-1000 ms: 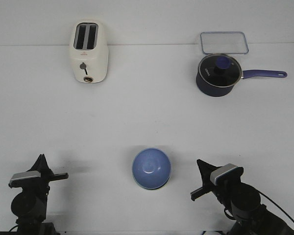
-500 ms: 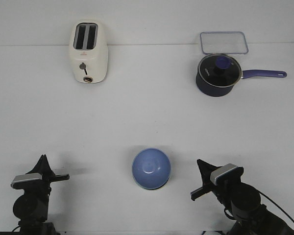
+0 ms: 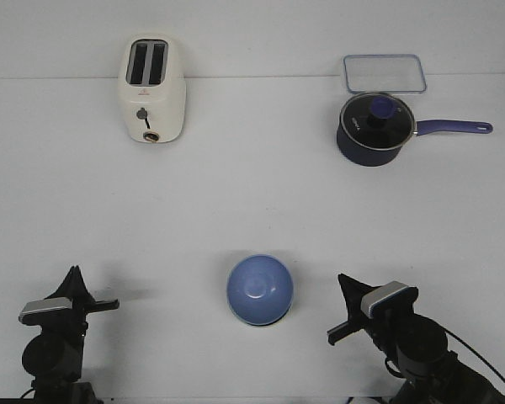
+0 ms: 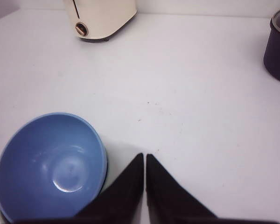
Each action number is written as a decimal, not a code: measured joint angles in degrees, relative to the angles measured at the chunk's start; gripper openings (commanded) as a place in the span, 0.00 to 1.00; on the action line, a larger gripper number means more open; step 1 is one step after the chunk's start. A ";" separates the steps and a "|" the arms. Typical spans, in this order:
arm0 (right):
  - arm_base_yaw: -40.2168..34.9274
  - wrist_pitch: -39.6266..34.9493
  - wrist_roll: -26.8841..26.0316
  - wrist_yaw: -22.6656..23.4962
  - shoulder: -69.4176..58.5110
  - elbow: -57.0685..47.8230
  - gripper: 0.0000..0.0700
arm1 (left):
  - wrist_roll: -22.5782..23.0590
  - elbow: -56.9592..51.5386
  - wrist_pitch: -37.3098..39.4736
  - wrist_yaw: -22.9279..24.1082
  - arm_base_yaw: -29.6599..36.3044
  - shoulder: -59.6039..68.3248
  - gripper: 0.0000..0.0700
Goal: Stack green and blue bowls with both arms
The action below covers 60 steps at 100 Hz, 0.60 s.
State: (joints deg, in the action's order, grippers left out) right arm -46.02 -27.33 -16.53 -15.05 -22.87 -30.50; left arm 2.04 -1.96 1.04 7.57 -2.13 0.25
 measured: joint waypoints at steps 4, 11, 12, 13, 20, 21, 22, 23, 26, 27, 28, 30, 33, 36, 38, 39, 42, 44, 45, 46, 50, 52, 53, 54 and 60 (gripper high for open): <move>0.00 0.00 0.00 0.00 0.00 0.00 0.01 | 0.00 0.00 0.00 -0.02 0.00 0.00 0.02; 0.00 0.00 0.00 0.00 0.00 0.00 0.01 | 0.00 0.00 0.00 0.00 0.00 0.00 0.02; 0.00 0.00 0.00 0.00 0.00 0.00 0.01 | 0.00 0.00 -0.02 0.00 0.00 0.00 0.02; 0.00 0.00 0.00 0.00 0.00 0.00 0.01 | 0.00 0.00 -0.02 0.00 0.00 0.00 0.02; 0.00 0.00 0.09 -0.02 0.00 0.00 0.01 | 0.00 0.00 0.00 0.00 0.00 0.00 0.02; 0.00 0.02 0.22 -0.09 0.00 0.00 0.01 | 0.00 0.00 -0.02 0.00 0.00 0.00 0.02; 0.04 0.04 0.37 -0.20 0.00 0.00 0.01 | 0.00 0.00 0.00 0.00 0.00 0.00 0.02; 0.13 0.11 0.59 -0.28 0.00 0.00 0.01 | 0.00 0.00 0.00 -0.02 0.00 0.00 0.02; 0.61 0.28 1.64 -0.68 0.00 0.00 0.01 | 0.00 0.00 -0.02 0.00 0.00 0.00 0.02; 0.90 0.37 2.03 -0.81 0.00 0.00 0.01 | 0.00 0.00 0.00 0.00 0.00 0.00 0.02; 1.22 0.44 2.49 -0.85 0.00 0.00 0.01 | 0.00 0.00 0.00 -0.02 0.00 0.00 0.02; 2.10 0.61 3.50 -0.87 0.09 0.00 0.01 | 0.00 0.00 0.00 0.00 0.00 0.00 0.02; 3.82 0.90 5.01 -0.83 0.50 0.04 0.01 | 0.00 0.00 0.00 0.00 0.00 0.00 0.02; 6.03 1.62 6.49 -0.66 0.92 0.26 0.01 | 0.00 0.00 0.00 -0.02 0.00 0.00 0.02; 7.67 2.49 7.45 -0.17 1.36 0.59 0.01 | 0.00 0.00 0.00 -0.02 0.00 0.00 0.02; 8.59 2.97 7.89 0.09 1.64 0.81 0.01 | 0.00 0.00 0.00 0.00 0.00 0.00 0.02; 11.56 4.37 9.29 1.16 2.62 1.64 0.01 | 0.00 0.00 0.00 -0.02 0.00 0.00 0.02; 13.68 5.33 10.19 1.92 3.43 2.32 0.01 | 0.00 0.00 0.00 -0.02 0.00 0.00 0.02; 14.80 5.86 10.60 2.29 3.85 2.73 0.01 | 0.00 0.00 -0.02 0.00 0.00 0.00 0.02; 15.91 6.45 11.02 2.80 4.28 3.17 0.01 | 0.00 0.00 0.00 0.00 0.00 0.00 0.02; 20.79 9.09 12.63 4.74 6.25 5.29 0.01 | 0.00 0.00 0.00 -0.02 0.00 0.00 0.02; 23.23 10.45 13.40 5.68 7.30 6.49 0.01 | 0.00 0.00 0.00 0.00 0.00 0.00 0.02; 24.46 11.10 13.75 6.14 7.82 7.10 0.01 | 0.00 0.00 0.00 -0.02 0.00 0.00 0.02; 25.68 11.69 14.05 6.47 8.35 7.74 0.01 | 0.00 0.00 0.00 -0.02 0.00 0.00 0.02; 32.46 15.45 15.76 8.04 11.65 11.89 0.01 | 0.00 0.00 0.00 0.00 0.00 0.00 0.02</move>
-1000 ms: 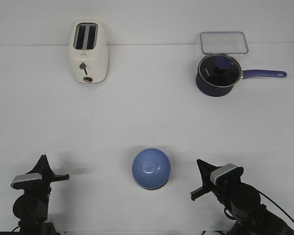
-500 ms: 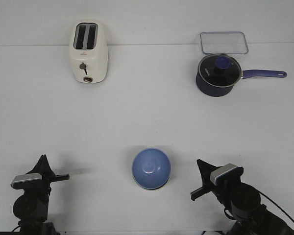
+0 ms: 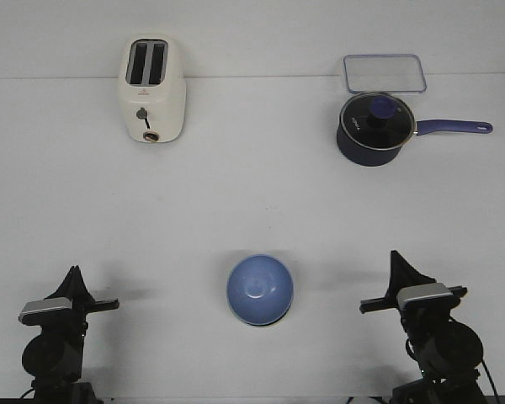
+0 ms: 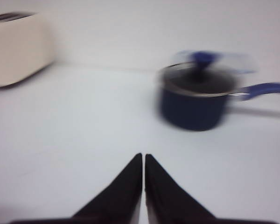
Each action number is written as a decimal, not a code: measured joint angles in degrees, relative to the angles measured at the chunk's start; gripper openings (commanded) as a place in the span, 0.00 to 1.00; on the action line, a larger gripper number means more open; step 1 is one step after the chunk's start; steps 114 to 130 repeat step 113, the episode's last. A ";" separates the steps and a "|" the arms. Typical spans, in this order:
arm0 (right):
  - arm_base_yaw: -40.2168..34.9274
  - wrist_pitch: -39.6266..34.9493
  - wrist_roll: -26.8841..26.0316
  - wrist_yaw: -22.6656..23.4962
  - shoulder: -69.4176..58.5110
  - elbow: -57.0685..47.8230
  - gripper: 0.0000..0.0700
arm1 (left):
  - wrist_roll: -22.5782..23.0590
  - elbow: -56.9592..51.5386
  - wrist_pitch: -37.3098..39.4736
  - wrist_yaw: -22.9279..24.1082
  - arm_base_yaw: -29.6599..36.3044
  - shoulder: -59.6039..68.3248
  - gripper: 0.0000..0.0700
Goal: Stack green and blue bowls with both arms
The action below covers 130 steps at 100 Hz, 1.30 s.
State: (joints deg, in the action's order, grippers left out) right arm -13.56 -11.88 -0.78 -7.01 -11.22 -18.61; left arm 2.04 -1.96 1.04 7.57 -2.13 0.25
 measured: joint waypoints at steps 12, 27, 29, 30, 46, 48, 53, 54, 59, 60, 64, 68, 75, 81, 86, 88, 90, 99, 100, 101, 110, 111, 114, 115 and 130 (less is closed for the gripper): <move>9.88 4.59 1.49 0.48 5.55 8.17 0.01 | 0.00 0.00 -0.02 0.00 0.00 0.00 0.02; 13.88 5.27 2.21 1.01 9.60 16.06 0.01 | 0.00 0.00 0.00 0.00 0.00 0.00 0.02; 14.08 5.18 2.29 1.01 10.03 16.76 0.01 | 0.00 0.00 0.00 -0.02 0.00 0.00 0.02; 14.12 5.18 2.29 1.01 10.25 17.07 0.01 | 0.00 0.00 0.00 -0.02 0.00 0.00 0.02; 14.29 4.02 3.28 1.03 10.95 17.75 0.01 | -0.02 0.00 0.00 0.00 0.00 0.00 0.02; 14.29 4.02 3.37 1.03 10.95 17.75 0.01 | -0.02 0.00 0.00 0.00 0.00 0.00 0.02; 14.29 4.02 3.41 1.03 10.95 17.75 0.01 | -0.02 0.00 0.00 -0.02 0.00 0.00 0.02; 14.29 4.04 3.41 1.03 10.95 17.75 0.01 | -0.02 0.00 -0.02 0.00 0.00 0.00 0.02; 14.29 4.07 3.37 1.03 10.95 17.75 0.01 | -0.02 0.00 0.00 0.00 0.00 0.00 0.02; 14.29 4.09 3.37 1.03 10.95 17.75 0.01 | 0.00 0.00 0.00 -0.02 0.00 0.00 0.02; 14.29 4.42 3.37 1.01 10.95 17.75 0.01 | -0.02 0.00 0.00 0.00 0.00 0.00 0.02; 14.29 4.90 3.37 1.01 10.95 17.75 0.01 | -0.02 0.00 -0.02 0.00 0.00 0.00 0.02; 14.29 5.29 3.37 1.01 10.95 17.75 0.01 | -0.02 0.00 0.00 0.00 0.00 0.00 0.02; 14.29 5.27 3.37 1.01 10.95 17.75 0.01 | 0.00 0.00 0.00 -0.02 0.00 0.00 0.02; 14.29 5.27 3.37 1.01 10.95 17.75 0.01 | -0.02 0.00 -0.02 0.00 0.00 0.00 0.02; 14.29 5.27 3.37 1.01 10.95 17.75 0.01 | -0.02 0.00 -0.02 -0.02 0.00 0.00 0.02; 14.29 5.27 3.37 1.01 10.95 17.75 0.01 | 0.00 0.00 -0.02 -0.02 0.00 0.00 0.02; 14.29 5.27 3.37 1.01 10.95 17.75 0.01 | -0.02 0.00 0.00 0.00 0.00 0.00 0.02; 14.29 5.27 3.37 1.01 10.95 17.75 0.01 | -0.02 0.00 -0.02 -0.02 0.00 0.00 0.02; 14.29 5.27 3.37 1.01 10.95 17.75 0.01 | -0.02 0.00 -0.02 -0.02 0.00 0.00 0.02; 14.29 5.27 3.37 1.01 10.95 17.75 0.01 | -0.02 0.00 0.00 -0.02 0.00 0.00 0.02; 14.29 5.27 3.37 1.01 10.95 17.75 0.01 | -0.02 0.00 -0.02 0.00 0.00 0.00 0.02; 14.29 5.27 3.37 1.01 10.95 17.75 0.01 | -0.02 0.00 0.00 0.00 0.00 0.00 0.02; 14.29 5.27 3.37 1.01 10.95 17.75 0.01 | -0.02 0.00 0.00 0.00 0.00 0.00 0.02; 14.29 5.27 3.37 1.01 10.95 17.75 0.01 | -0.02 0.00 0.00 0.00 0.00 0.00 0.02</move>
